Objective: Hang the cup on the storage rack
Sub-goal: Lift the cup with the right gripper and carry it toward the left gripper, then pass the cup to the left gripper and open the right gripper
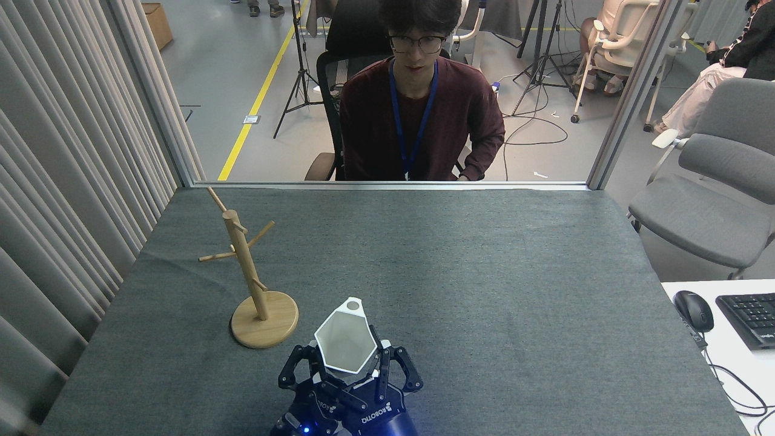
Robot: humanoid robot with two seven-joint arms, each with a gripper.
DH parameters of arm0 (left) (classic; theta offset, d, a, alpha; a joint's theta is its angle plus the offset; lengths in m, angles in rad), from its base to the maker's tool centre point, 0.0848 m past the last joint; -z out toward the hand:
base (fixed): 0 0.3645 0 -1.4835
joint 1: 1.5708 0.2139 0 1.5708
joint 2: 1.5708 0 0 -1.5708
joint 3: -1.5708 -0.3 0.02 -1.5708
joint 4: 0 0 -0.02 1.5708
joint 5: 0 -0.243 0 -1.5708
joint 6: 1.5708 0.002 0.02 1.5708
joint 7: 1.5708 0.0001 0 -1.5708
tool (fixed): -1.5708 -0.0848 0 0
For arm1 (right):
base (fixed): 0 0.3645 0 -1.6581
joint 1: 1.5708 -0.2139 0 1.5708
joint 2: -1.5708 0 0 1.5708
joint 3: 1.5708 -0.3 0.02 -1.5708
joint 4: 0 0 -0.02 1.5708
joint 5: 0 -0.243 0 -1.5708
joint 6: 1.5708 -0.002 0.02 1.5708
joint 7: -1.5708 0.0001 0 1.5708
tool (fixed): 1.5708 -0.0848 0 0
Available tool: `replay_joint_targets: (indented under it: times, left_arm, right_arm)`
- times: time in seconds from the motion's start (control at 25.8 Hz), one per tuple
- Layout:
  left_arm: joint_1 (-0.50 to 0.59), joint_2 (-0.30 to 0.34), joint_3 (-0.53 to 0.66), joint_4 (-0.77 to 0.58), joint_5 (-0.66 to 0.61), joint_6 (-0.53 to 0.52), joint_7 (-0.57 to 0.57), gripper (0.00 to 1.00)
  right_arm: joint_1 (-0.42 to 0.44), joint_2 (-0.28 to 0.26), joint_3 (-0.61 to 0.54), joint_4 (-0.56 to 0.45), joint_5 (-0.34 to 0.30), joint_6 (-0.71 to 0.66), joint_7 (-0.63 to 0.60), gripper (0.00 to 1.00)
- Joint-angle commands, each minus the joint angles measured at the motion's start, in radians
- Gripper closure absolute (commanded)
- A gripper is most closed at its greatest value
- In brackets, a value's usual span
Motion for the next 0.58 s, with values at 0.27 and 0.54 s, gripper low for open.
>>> replay_joint_targets:
  times: [0.27,0.54]
  left_arm:
    - [-0.004,0.007,0.001,0.002,0.003,-0.005,0.022,0.53]
    - [-0.004,0.007,0.001,0.009,0.003,0.001,0.025,0.53]
  right_arm:
    - [0.001,0.0,0.0,-0.006,-0.001,0.0,0.017,0.08]
    - [-0.009,0.0,-0.017,-0.139,-0.018,-0.004,0.012,0.02]
